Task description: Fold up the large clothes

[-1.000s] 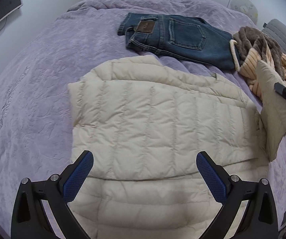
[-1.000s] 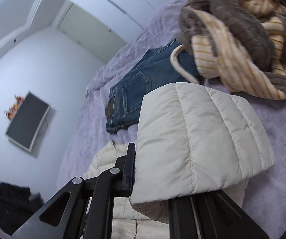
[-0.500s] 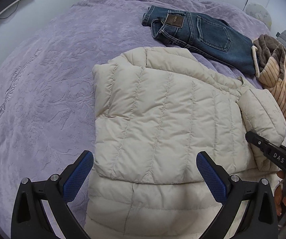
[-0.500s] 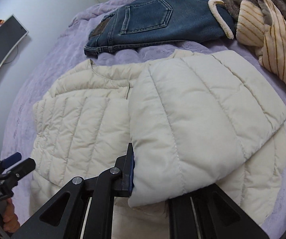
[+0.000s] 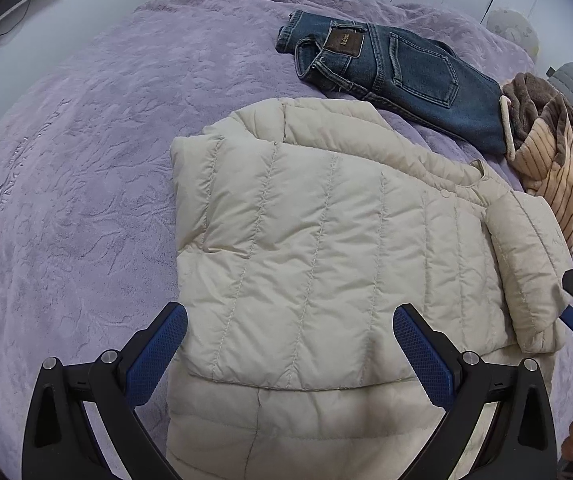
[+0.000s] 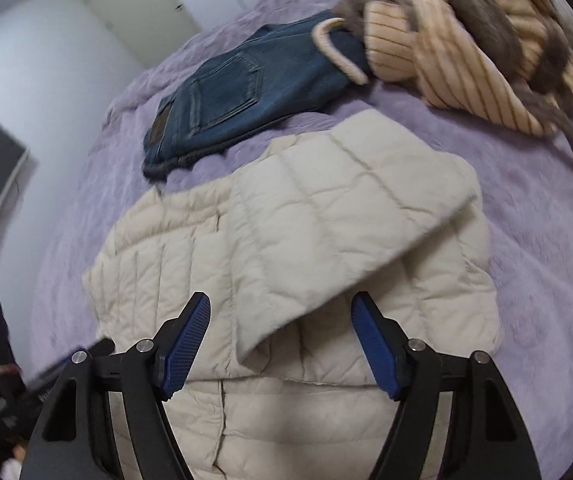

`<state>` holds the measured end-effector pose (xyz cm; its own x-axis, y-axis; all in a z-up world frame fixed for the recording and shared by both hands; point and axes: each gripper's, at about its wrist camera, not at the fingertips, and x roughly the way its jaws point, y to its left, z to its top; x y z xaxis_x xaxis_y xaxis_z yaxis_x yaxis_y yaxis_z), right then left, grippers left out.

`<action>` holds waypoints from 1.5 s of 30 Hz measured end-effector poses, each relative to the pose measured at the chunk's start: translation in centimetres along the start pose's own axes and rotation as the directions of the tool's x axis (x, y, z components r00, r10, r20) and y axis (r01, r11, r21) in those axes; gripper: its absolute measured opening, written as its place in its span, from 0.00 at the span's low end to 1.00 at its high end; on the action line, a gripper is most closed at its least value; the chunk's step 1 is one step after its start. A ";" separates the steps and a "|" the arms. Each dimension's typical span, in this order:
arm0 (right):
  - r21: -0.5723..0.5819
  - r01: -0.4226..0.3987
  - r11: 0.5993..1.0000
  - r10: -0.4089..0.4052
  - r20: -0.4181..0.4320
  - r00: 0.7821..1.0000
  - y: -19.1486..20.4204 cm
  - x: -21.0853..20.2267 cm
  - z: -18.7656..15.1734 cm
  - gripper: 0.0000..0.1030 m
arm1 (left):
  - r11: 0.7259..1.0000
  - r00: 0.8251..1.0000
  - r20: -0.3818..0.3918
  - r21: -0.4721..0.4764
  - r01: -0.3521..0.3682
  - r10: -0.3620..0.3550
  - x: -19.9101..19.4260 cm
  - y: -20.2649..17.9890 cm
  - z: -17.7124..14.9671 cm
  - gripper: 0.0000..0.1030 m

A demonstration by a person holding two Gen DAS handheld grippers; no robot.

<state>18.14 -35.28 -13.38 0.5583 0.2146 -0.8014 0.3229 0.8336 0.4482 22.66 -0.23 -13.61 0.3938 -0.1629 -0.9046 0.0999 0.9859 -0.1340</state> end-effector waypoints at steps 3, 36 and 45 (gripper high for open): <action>0.249 -0.093 0.964 0.094 0.007 0.996 -4.4 1.0 1.6 0.66 | 0.999 1.000 -0.003 -0.024 0.030 -0.030 -0.3 0.5 0.5 1.00; -0.422 -0.128 0.897 0.064 -0.162 0.985 11.0 4.1 -2.3 0.63 | 0.828 0.837 -0.096 -0.242 0.505 -0.539 3.5 2.1 4.2 1.00; -0.195 -0.198 0.961 0.157 -0.209 0.965 3.8 0.8 -3.6 0.63 | 0.882 0.878 -0.134 -0.192 0.431 -0.459 4.8 -1.2 5.5 0.43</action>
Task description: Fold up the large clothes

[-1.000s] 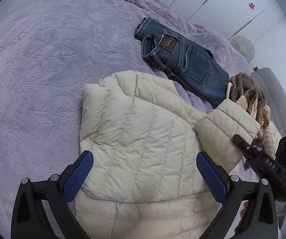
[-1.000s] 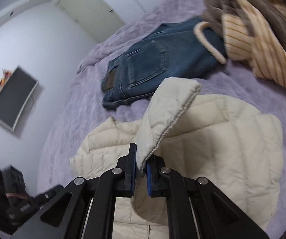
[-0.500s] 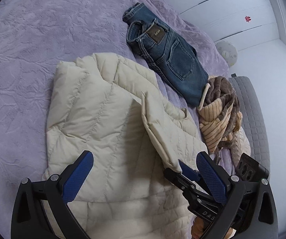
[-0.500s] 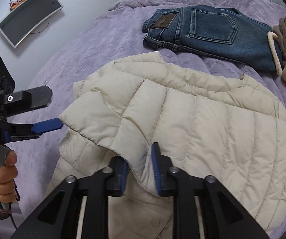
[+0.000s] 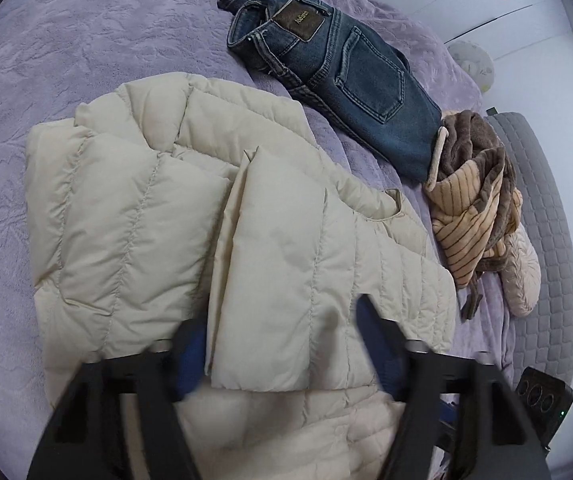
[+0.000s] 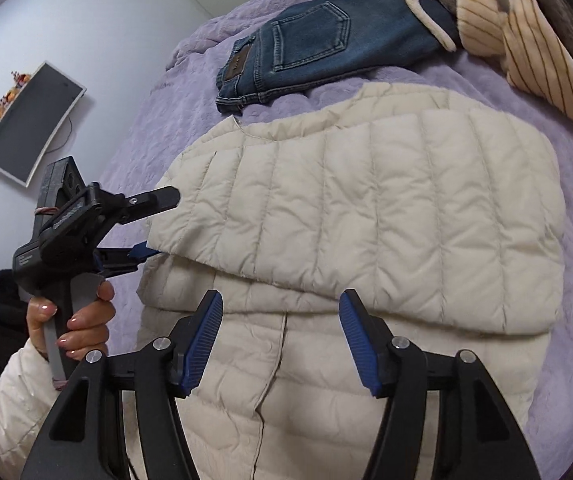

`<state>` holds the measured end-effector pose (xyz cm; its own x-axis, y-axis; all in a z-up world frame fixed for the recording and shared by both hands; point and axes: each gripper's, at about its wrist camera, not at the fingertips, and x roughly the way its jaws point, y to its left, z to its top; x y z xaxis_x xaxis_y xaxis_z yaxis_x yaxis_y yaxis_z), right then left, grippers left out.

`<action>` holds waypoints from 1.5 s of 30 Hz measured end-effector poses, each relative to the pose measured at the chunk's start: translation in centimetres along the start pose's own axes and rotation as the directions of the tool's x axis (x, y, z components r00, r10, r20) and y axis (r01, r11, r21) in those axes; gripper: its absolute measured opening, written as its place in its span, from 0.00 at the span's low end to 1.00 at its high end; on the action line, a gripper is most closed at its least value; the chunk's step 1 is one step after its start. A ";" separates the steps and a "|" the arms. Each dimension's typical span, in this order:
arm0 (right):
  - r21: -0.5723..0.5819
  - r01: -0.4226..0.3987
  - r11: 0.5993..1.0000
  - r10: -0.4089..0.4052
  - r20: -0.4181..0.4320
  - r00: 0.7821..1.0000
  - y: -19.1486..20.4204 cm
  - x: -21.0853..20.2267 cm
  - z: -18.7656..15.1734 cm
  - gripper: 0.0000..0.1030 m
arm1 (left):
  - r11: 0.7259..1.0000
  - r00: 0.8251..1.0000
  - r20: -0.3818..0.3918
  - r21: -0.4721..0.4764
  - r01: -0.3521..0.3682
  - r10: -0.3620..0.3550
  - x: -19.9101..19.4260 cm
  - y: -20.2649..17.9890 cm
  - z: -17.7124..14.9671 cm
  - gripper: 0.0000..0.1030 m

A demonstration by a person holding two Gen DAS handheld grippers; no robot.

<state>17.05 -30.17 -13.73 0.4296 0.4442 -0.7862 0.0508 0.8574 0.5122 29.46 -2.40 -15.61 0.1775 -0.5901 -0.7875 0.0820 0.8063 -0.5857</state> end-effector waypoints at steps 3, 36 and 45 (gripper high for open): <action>0.076 -0.068 0.995 0.069 -0.007 0.998 -1.3 0.1 -1.0 0.63 | 1.000 1.000 0.000 0.015 0.006 -0.006 0.1 -0.9 0.0 0.11; 0.342 -0.026 0.939 -0.009 0.101 0.995 -11.0 -4.0 -3.3 0.63 | 0.991 0.993 -0.025 0.058 -0.118 0.120 -1.2 2.6 -5.0 0.11; 0.515 -0.095 0.852 -0.029 0.229 0.973 -17.2 -7.5 -1.2 0.63 | 0.984 0.986 -0.029 0.062 -0.165 0.167 -0.7 3.6 -5.6 0.11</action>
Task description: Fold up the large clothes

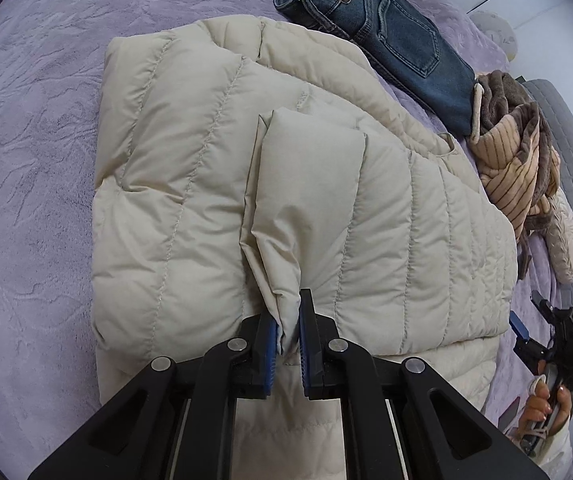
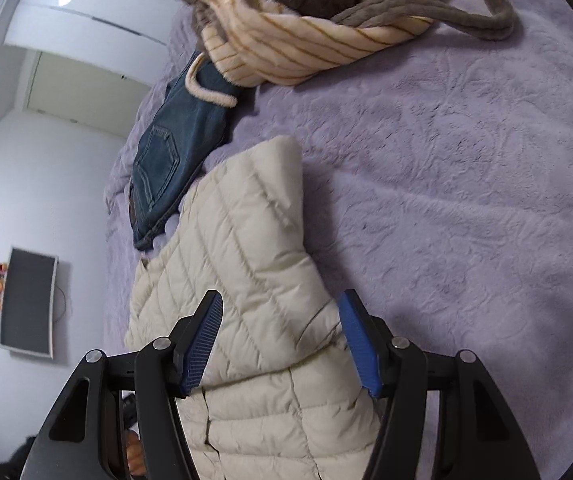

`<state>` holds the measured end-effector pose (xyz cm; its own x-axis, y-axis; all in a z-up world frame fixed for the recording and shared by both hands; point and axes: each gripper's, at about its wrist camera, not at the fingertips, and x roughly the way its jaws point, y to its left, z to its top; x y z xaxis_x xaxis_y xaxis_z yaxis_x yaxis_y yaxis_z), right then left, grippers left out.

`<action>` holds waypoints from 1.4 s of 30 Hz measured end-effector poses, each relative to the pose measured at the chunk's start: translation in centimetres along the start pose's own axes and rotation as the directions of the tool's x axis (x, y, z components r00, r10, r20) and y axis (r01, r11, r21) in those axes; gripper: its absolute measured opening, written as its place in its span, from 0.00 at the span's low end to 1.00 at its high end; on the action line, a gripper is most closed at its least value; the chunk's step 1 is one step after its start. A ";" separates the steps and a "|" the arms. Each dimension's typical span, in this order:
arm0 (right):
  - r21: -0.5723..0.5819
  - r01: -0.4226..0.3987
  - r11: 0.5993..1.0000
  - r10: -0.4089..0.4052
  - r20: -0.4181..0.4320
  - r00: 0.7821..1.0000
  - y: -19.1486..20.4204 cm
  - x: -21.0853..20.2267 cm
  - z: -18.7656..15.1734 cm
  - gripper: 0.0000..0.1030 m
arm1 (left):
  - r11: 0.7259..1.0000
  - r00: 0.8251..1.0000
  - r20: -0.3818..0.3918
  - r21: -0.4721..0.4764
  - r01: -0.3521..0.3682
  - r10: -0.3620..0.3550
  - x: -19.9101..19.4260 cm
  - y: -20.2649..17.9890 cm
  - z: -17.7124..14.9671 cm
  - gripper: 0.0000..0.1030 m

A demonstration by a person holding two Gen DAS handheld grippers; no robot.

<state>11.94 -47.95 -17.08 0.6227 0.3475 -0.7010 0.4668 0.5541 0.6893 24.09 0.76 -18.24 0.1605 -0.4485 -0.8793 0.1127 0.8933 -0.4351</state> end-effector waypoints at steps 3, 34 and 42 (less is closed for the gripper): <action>0.080 -0.048 0.996 0.050 -0.027 0.998 -1.5 1.7 2.0 0.63 | 1.000 1.000 0.002 0.008 -0.014 0.014 0.1 -0.5 0.0 0.11; -0.446 0.358 0.820 -0.372 0.058 0.926 6.2 3.1 -2.2 0.23 | 0.989 0.989 0.032 0.025 -0.142 0.142 0.9 -3.4 -0.1 0.11; -0.461 0.405 0.790 -0.455 0.001 0.890 4.7 4.6 -3.7 0.23 | 0.981 0.981 0.031 0.030 -0.191 0.190 0.6 -4.2 0.1 0.11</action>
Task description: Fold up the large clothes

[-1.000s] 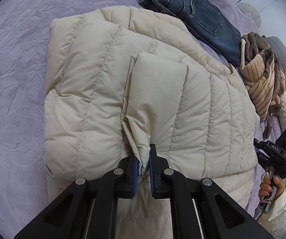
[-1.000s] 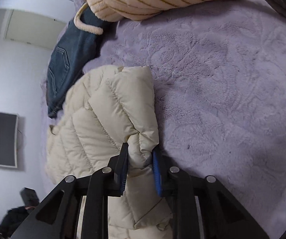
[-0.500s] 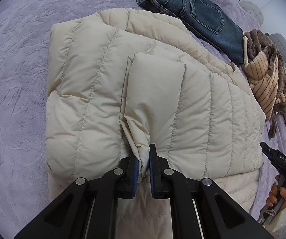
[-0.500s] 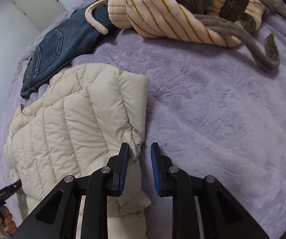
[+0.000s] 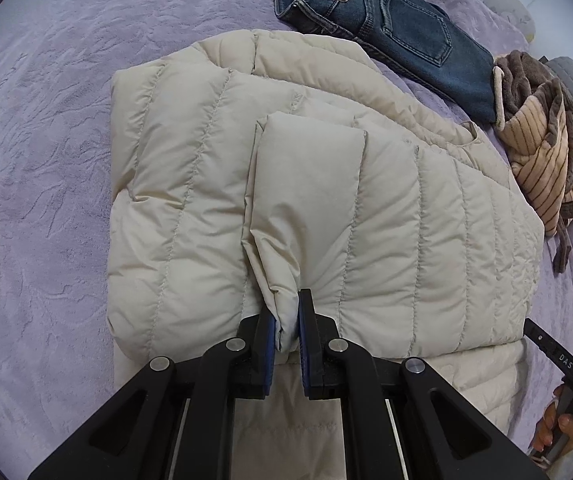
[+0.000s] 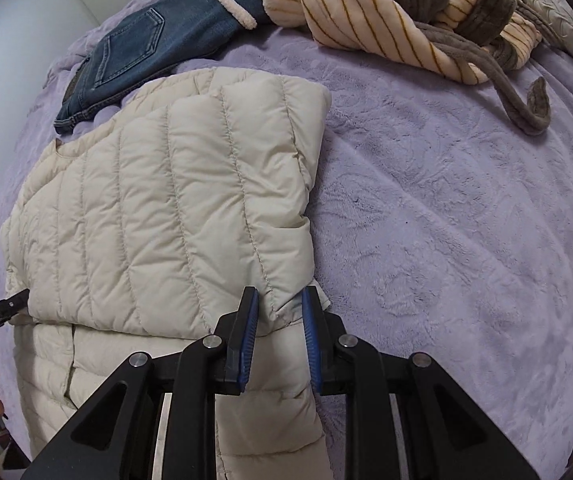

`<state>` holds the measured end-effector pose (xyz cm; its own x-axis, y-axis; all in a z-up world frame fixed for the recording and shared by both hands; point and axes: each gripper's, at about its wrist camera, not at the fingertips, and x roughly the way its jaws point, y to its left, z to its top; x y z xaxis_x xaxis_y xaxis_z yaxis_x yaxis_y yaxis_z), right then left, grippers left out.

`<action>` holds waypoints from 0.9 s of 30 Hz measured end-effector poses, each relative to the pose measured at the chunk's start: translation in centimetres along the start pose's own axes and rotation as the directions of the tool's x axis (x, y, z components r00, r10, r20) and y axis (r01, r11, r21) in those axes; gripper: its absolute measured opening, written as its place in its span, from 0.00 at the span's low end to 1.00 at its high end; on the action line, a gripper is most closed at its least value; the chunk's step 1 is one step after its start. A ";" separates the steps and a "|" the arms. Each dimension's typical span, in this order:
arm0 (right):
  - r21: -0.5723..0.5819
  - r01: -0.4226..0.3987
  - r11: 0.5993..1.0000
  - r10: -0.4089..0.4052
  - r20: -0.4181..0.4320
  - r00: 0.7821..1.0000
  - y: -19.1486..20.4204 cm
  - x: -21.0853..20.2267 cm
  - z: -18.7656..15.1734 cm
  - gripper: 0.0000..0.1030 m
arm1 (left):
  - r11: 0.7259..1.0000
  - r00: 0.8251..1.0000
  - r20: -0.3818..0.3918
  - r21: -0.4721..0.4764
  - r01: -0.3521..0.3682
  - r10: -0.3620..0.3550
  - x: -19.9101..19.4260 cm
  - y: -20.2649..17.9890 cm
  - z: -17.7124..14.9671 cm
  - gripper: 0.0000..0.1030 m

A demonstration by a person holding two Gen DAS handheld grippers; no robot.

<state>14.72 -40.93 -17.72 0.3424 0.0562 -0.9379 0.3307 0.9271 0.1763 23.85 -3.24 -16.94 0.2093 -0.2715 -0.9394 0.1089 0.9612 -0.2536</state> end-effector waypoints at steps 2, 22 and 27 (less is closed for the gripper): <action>-0.005 0.011 1.000 -0.011 -0.007 1.000 -0.1 0.2 0.1 0.23 | 1.000 1.000 -0.006 -0.008 -0.012 0.012 -0.5 0.2 0.1 0.11; -0.004 -0.004 1.000 0.004 -0.036 0.999 1.0 -3.3 0.6 0.26 | 0.985 0.985 0.021 0.018 -0.172 0.171 -5.5 1.4 -1.9 0.11; 0.014 -0.043 0.999 0.044 -0.067 0.997 1.5 -4.2 -0.6 0.26 | 0.984 0.985 0.014 0.015 -0.175 0.175 -6.5 0.9 -3.2 0.11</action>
<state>13.24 -39.53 -13.70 0.2967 0.1216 -0.9472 0.3280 0.9185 0.2207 19.45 -0.47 -11.76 0.2384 -0.1002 -0.9660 0.0854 0.9930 -0.0819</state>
